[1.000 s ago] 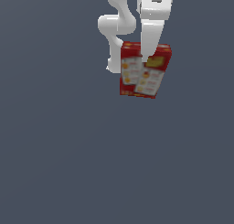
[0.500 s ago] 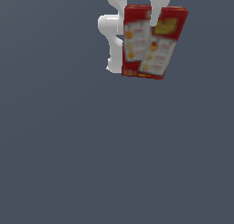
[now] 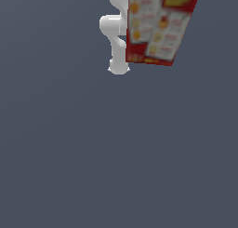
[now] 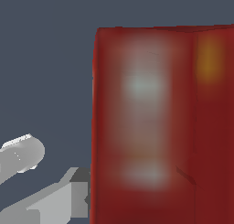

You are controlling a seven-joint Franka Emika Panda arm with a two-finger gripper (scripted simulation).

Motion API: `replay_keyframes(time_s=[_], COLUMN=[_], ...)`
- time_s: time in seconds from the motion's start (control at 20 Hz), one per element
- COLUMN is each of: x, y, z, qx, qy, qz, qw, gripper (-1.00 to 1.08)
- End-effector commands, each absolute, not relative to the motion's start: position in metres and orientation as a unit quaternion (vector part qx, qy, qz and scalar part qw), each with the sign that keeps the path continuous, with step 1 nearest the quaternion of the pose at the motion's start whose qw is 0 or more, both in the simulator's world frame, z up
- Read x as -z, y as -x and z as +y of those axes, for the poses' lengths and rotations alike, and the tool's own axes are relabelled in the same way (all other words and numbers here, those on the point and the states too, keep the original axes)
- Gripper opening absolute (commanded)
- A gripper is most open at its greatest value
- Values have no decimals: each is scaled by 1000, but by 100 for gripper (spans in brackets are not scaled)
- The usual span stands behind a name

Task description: Pick up the object and move it to a goal position.

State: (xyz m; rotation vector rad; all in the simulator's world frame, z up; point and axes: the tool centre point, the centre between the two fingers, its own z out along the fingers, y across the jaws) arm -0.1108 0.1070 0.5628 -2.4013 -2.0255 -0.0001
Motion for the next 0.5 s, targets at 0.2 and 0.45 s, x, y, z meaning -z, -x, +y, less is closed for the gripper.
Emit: replay_keyframes(time_s=[0.2, 0.45], x=[-581, -584], y=[111, 110], z=[108, 109], qx=[0, 0], qy=[765, 765], qz=[-645, -645], qw=[0, 0], gripper=[-100, -100])
